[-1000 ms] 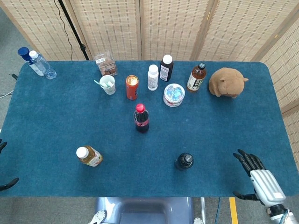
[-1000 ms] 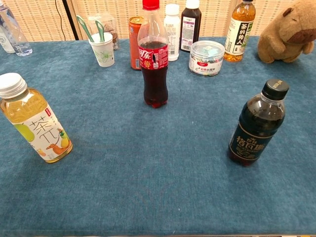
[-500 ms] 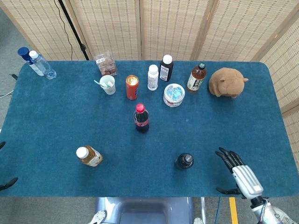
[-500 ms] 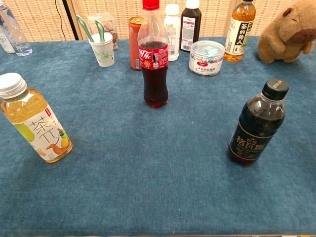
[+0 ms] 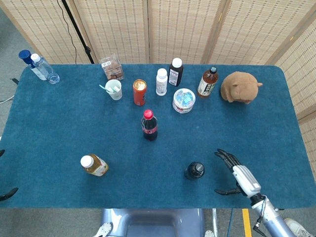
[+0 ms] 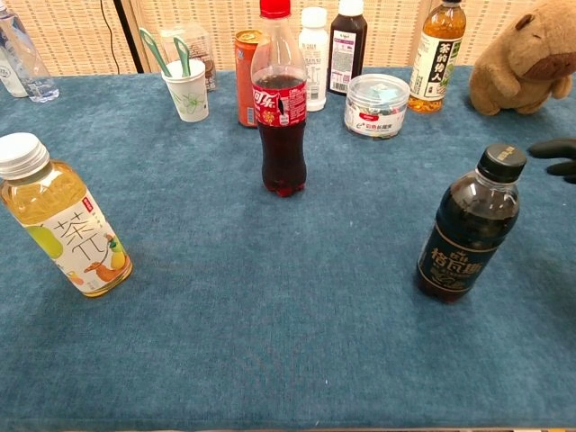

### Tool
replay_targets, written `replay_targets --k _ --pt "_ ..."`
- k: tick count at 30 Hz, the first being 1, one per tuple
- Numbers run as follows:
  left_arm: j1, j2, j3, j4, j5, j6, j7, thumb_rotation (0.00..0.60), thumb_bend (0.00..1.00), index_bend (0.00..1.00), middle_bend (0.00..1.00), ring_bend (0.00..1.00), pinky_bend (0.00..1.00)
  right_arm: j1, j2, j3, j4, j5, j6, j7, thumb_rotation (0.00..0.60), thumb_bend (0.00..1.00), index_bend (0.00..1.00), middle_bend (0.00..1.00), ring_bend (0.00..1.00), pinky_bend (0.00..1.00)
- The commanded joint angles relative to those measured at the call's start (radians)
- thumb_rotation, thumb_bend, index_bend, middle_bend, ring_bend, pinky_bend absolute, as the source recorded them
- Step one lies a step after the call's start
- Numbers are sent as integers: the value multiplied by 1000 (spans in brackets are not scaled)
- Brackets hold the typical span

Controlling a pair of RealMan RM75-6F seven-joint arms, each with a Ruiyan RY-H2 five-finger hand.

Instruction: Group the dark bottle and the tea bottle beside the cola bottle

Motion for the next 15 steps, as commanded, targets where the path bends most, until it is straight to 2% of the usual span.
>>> replay_targets --k 1,13,15 --pt "1 -1 -1 2 -1 2 -3 600 22 0 0 0 0 50 -45 0 36 -14 -38 64 600 0 0 0 0 0" --pt "-7 -1 -10 -3 -23 -18 5 600 21 0 0 0 0 103 -201 20 157 12 -54 77 600 0 0 0 3 0" --pt "-7 -1 -12 -4 -26 -16 6 600 22 0 0 0 0 105 -223 21 173 23 -52 87 600 0 6 12 67 32"
